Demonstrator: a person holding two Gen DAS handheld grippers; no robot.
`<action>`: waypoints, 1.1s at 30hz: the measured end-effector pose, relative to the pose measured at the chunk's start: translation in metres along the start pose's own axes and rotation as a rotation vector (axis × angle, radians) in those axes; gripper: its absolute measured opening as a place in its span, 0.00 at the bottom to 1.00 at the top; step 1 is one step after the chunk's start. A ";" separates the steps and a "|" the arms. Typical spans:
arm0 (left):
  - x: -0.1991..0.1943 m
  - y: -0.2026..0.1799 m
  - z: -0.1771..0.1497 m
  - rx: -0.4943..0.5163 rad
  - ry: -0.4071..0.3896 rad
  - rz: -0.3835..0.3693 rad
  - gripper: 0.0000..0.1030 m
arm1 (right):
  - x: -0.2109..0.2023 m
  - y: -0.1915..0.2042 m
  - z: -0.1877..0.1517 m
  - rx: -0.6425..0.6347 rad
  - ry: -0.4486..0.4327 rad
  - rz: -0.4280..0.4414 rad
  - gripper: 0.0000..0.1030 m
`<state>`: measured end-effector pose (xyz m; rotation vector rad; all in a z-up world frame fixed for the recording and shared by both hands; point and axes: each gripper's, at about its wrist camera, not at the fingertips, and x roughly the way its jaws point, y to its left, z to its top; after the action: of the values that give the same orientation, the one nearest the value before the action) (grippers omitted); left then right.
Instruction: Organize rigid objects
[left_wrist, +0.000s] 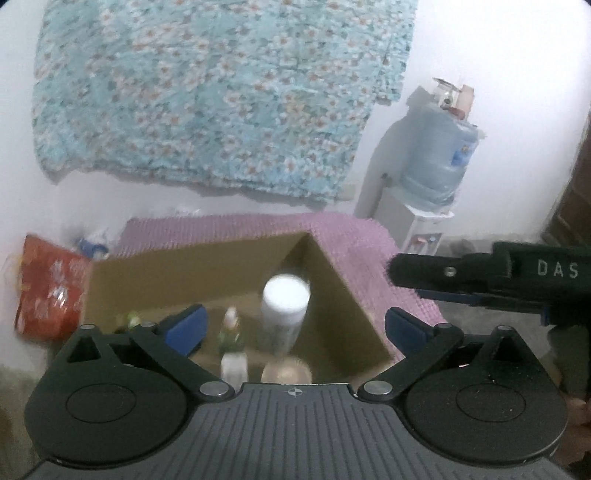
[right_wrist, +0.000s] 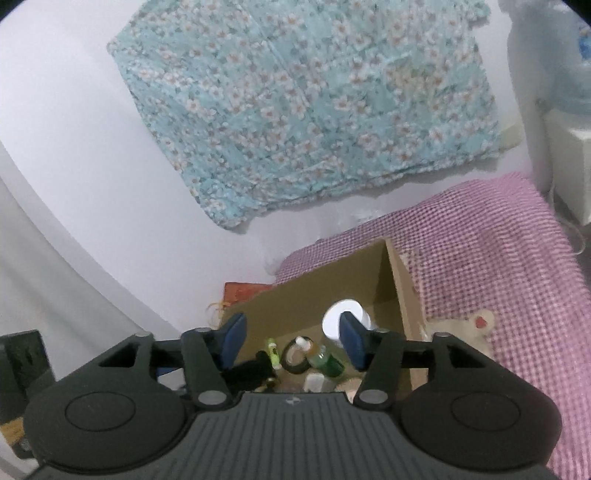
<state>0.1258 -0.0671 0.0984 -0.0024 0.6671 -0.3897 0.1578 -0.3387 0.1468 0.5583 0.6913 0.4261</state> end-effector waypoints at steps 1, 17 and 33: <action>-0.007 0.001 -0.006 -0.007 0.005 0.007 1.00 | -0.005 0.002 -0.007 -0.008 -0.004 -0.016 0.61; -0.072 0.030 -0.071 -0.166 0.071 0.226 1.00 | -0.035 0.044 -0.096 -0.109 0.087 -0.239 0.69; -0.082 0.017 -0.075 -0.159 0.016 0.239 1.00 | -0.057 0.091 -0.094 -0.249 0.001 -0.356 1.00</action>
<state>0.0271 -0.0133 0.0866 -0.0697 0.7040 -0.1061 0.0369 -0.2671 0.1696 0.1929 0.7098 0.1746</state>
